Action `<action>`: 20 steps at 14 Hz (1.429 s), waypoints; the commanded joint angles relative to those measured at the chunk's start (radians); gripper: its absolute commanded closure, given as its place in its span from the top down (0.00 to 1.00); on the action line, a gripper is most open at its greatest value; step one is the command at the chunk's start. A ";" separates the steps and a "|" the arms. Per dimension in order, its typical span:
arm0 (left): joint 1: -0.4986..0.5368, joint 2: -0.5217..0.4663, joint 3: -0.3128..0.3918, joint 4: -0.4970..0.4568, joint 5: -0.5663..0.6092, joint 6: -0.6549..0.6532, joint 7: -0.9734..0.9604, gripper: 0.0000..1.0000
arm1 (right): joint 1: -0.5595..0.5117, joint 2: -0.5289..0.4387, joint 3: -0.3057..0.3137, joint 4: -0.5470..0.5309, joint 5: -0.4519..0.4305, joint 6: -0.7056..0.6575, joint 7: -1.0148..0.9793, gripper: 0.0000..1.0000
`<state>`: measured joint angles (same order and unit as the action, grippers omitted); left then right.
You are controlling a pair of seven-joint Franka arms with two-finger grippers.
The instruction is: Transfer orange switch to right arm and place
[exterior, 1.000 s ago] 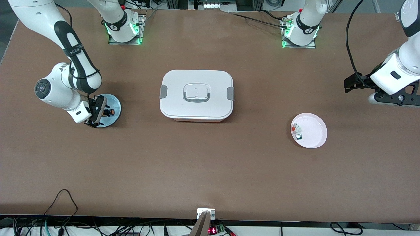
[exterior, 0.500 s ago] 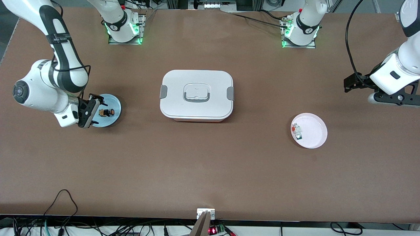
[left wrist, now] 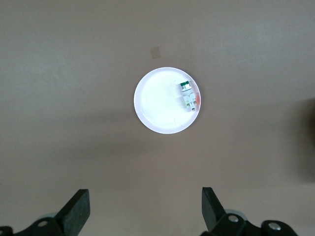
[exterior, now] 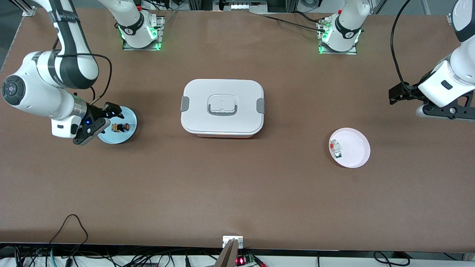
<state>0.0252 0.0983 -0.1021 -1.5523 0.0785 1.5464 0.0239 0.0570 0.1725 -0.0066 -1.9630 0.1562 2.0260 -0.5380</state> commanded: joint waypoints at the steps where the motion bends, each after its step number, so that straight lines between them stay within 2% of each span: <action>1: -0.004 -0.012 0.004 -0.006 -0.013 -0.009 -0.009 1.00 | 0.000 -0.025 -0.006 0.091 -0.026 -0.120 0.215 1.00; 3: -0.004 -0.012 0.004 -0.006 -0.013 -0.011 -0.007 1.00 | 0.001 -0.042 -0.006 0.154 -0.062 -0.200 0.339 1.00; 5: -0.002 -0.012 0.004 -0.006 -0.013 -0.011 -0.007 1.00 | 0.023 -0.089 -0.001 0.171 -0.116 -0.227 0.459 1.00; 8: -0.002 -0.012 0.005 -0.006 -0.013 -0.011 -0.007 1.00 | 0.050 -0.165 -0.007 0.185 -0.133 -0.245 0.452 1.00; 11: -0.002 -0.012 0.004 -0.006 -0.013 -0.011 -0.007 1.00 | 0.003 -0.231 0.004 0.196 -0.133 -0.291 0.461 1.00; 13: -0.002 -0.012 0.005 -0.006 -0.013 -0.011 -0.007 1.00 | -0.064 -0.260 0.066 0.211 -0.132 -0.346 0.467 1.00; 16: -0.002 -0.008 0.005 -0.005 -0.013 -0.009 -0.007 1.00 | -0.069 -0.304 0.079 0.213 -0.135 -0.372 0.573 1.00; 20: -0.002 -0.008 0.005 -0.003 -0.013 -0.011 -0.007 1.00 | -0.062 -0.295 0.077 0.251 -0.142 -0.368 0.576 1.00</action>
<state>0.0251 0.0984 -0.1019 -1.5523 0.0785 1.5455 0.0238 0.0051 -0.1311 0.0578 -1.7471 0.0348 1.6721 0.0207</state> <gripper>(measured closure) 0.000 0.000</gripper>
